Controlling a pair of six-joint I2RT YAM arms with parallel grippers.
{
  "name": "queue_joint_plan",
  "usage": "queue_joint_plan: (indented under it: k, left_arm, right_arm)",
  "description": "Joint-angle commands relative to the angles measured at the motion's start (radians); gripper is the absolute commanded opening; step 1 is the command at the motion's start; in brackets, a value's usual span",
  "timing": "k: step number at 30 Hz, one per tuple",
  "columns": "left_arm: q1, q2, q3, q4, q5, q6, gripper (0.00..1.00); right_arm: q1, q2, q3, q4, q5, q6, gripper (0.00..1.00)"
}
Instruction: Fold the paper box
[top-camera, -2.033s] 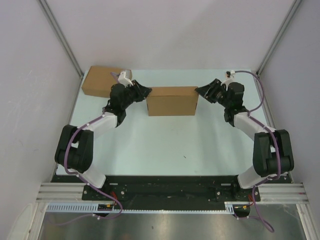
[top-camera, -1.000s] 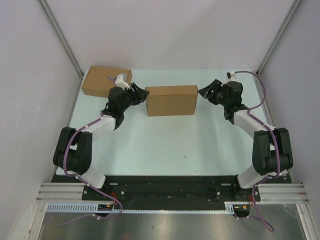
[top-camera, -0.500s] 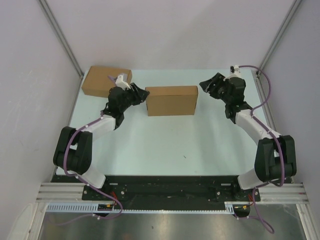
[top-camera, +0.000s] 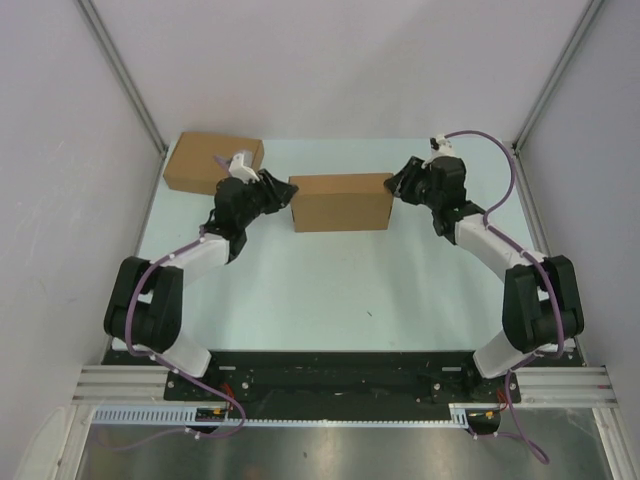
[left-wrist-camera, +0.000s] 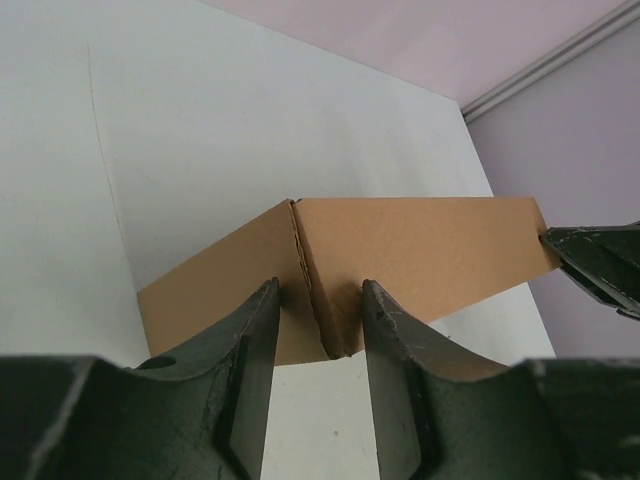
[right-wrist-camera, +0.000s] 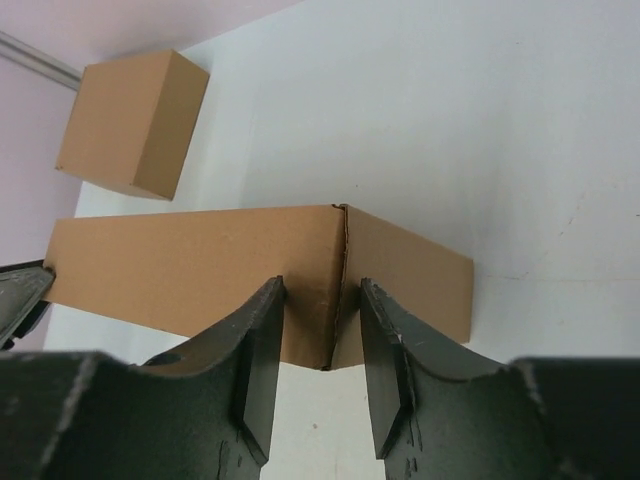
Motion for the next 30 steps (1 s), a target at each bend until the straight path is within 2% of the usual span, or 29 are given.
queue_joint_plan:
  k: [1,9,18,21,22,25,27,30]
  left_arm:
    - [-0.02,-0.064,-0.073,-0.045,0.026,-0.015,0.42]
    - [-0.065,-0.221,-0.226,-0.117,-0.026,-0.016,0.42]
    - [-0.114,-0.425,-0.37,-0.45,-0.163,-0.096,0.43]
    - [-0.12,-0.474,-0.398,-0.518,-0.186,-0.127,0.46]
    - [-0.12,-0.507,-0.402,-0.547,-0.189,-0.13,0.47]
    - [-0.12,-0.625,-0.403,-0.582,-0.201,-0.11,0.49]
    - [-0.122,-0.698,-0.387,-0.608,-0.215,-0.085,0.53]
    - [-0.122,-0.797,-0.367,-0.583,-0.236,-0.067,0.57]
  right_arm:
    - [0.064,-0.066,-0.023,-0.105,0.059,-0.07,0.3]
    - [0.142,-0.208,-0.242,-0.11,0.125,-0.047,0.27]
    - [0.272,-0.372,-0.459,-0.177,0.243,0.008,0.29]
    - [0.326,-0.423,-0.493,-0.228,0.286,0.032,0.34]
    - [0.337,-0.455,-0.5,-0.248,0.302,0.036,0.42]
    - [0.351,-0.532,-0.497,-0.26,0.326,0.043,0.54]
    - [0.351,-0.606,-0.467,-0.284,0.337,0.04,0.57]
    - [0.325,-0.61,-0.421,-0.317,0.323,0.026,0.59]
